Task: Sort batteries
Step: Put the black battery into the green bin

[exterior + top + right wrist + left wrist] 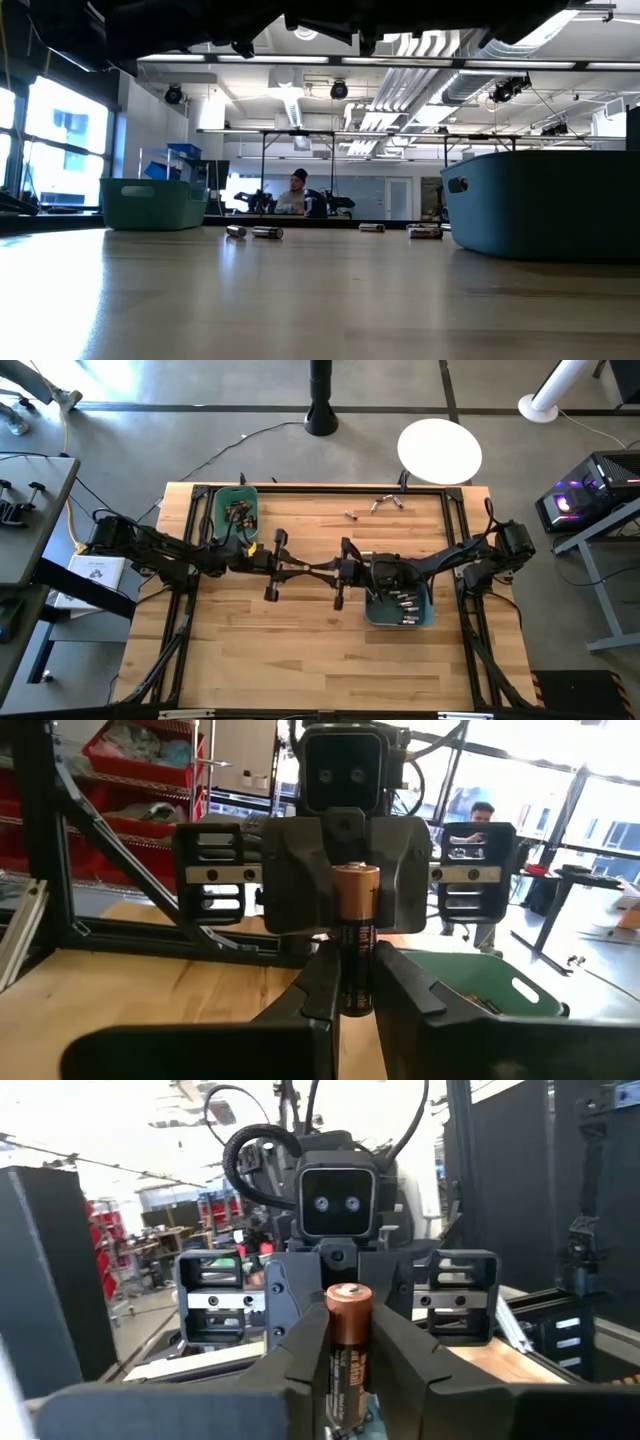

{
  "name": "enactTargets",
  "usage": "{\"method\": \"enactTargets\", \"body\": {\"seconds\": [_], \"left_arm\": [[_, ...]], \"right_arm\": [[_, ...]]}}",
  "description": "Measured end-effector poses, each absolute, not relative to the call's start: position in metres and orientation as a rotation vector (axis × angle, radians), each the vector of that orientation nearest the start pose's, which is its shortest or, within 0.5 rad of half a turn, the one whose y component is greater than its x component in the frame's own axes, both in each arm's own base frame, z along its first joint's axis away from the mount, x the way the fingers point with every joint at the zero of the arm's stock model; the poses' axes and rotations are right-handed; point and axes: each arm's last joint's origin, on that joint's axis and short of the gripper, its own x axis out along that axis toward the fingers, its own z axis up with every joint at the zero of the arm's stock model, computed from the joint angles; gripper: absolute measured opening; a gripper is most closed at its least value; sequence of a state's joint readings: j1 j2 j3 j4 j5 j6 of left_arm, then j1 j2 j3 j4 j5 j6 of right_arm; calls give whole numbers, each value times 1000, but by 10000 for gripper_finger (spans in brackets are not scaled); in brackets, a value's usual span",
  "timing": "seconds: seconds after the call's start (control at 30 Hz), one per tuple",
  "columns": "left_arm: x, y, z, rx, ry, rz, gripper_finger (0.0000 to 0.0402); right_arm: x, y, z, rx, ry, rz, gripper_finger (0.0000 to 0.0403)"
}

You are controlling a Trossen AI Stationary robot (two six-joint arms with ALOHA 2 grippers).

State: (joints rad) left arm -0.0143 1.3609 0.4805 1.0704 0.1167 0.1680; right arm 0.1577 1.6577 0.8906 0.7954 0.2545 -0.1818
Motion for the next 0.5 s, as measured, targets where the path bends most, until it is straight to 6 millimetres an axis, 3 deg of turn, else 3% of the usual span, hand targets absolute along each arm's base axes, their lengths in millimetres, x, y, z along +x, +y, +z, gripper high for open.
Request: {"method": "enactTargets", "body": {"seconds": [0.33, 0.5], "left_arm": [[262, -9, 230, 182, -212, -175, 39], [262, -10, 229, 182, -204, -184, 36]], "right_arm": [[353, 50, 242, -150, -20, -71, 30], [354, 50, 240, -128, 0, -43, 67]]}}
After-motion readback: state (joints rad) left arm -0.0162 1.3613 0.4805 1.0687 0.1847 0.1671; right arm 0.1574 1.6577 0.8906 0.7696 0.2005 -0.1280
